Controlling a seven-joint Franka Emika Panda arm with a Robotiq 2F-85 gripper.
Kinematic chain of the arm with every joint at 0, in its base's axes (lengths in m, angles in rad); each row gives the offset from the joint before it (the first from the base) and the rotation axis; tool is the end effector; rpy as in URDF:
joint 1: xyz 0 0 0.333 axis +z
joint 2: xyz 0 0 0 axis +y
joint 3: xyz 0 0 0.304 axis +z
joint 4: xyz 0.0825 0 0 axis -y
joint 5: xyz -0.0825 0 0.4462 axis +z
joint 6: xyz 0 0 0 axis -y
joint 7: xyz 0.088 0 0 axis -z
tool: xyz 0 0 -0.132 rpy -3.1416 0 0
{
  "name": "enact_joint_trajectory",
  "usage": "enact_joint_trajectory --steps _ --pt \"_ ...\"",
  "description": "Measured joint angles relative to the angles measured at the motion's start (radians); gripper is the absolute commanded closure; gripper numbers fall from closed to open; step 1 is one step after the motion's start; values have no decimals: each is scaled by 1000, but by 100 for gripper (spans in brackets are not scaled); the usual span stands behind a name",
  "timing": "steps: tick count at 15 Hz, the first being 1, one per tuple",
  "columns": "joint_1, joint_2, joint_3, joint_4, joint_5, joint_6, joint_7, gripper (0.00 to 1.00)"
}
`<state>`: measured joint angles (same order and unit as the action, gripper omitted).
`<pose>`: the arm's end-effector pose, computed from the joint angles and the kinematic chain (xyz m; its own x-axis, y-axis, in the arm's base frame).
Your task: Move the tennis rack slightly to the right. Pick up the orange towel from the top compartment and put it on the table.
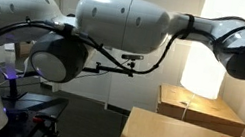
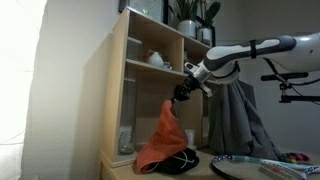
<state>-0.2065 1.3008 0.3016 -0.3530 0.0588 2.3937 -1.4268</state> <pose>0.9128 -0.1178 0.3524 0.2186 0.8758 0.4304 0.6710 -0.4552 0.5853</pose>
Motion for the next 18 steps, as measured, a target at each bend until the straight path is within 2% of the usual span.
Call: enact_joint_trajectory --steps 4,7,15,18 --pt "0 -10 -34 0 2 -25 -103 96" --pt "1 -10 -38 0 33 -4 -95 98" --pt "17 -9 -36 -1 123 167 225 96" --pt "20 -9 -36 -1 123 183 272 96"
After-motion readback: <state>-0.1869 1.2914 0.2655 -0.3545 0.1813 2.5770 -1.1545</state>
